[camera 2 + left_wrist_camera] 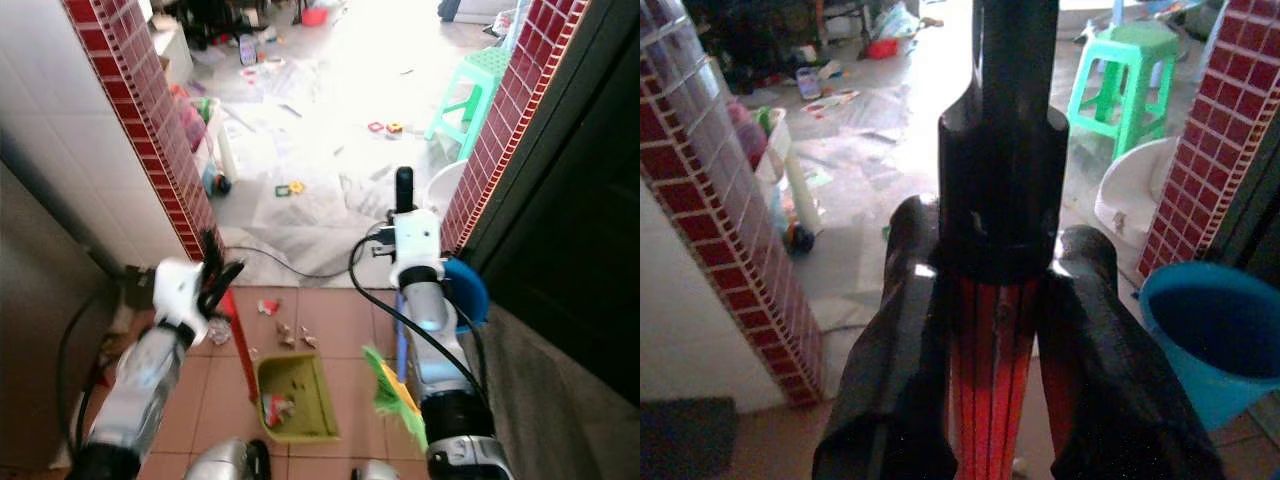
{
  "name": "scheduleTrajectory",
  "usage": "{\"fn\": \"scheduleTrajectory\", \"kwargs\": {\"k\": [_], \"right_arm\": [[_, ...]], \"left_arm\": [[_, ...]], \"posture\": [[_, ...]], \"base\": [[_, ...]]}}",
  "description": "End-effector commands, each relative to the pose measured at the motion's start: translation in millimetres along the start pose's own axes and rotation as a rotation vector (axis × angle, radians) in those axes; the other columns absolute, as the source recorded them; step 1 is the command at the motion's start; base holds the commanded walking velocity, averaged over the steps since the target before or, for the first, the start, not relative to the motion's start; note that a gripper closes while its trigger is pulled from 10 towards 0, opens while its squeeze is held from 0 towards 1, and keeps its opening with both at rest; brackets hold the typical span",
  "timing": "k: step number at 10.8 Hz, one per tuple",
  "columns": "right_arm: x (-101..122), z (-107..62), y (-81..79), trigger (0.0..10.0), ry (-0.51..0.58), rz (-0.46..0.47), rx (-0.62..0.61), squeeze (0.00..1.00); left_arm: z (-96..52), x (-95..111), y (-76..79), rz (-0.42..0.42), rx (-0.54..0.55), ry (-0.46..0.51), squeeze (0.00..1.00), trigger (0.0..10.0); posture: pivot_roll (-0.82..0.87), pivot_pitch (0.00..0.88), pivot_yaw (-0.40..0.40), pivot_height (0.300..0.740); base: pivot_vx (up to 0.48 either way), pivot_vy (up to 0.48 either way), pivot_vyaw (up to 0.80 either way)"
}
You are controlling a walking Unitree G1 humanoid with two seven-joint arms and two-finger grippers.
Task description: Sweep floor
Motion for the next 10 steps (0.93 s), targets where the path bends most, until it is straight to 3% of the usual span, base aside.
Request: {"fn": "scheduleTrajectory", "kwargs": {"k": [1, 4, 8, 10], "right_arm": [[17, 0.3, 9.0, 10.0, 0.066, 0.007, -0.025, 0.00], [15, -10.7, 29.8, 10.0, 0.055, -0.004, -0.048, 0.00], [-4, -45.4, 39.1, 10.0, -0.027, -0.021, -0.044, 0.00], [-3, -43.8, 38.9, 10.0, -0.027, -0.017, -0.048, 0.00]], "left_arm": [[-3.6, 1, -1.3, 0.014, -0.006, 0.011, 0.00, 10.0], [-13.0, 2, -0.3, -0.009, -0.021, 0.010, 0.00, 10.0], [-31.8, -2, -2.2, -0.024, -0.018, -0.012, 0.00, 10.0], [-31.0, -3, -1.3, -0.039, -0.009, -0.020, 0.00, 10.0]], "posture": [[-0.12, 0.000, 0.076, 0.740], [-0.12, 0.000, 0.074, 0.740], [-0.12, 0.000, 0.065, 0.740], [-0.13, 0.000, 0.067, 0.740]], "base": [[0.000, 0.000, 0.00], [0.000, 0.000, 0.00], [0.000, 0.000, 0.00], [0.000, 0.000, 0.00]]}}
Point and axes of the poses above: a point about 5 cm out from each wrist's last joint towards the gripper, its own z axis pointing out of the wrist towards the gripper, its own x axis along the axis of the wrist's last joint, y = z × x, the point moved 3 cm from there along z, pointing out of the wrist towards the gripper, and after that the axes turned 13 degrees about z, right-handed, at the moved point
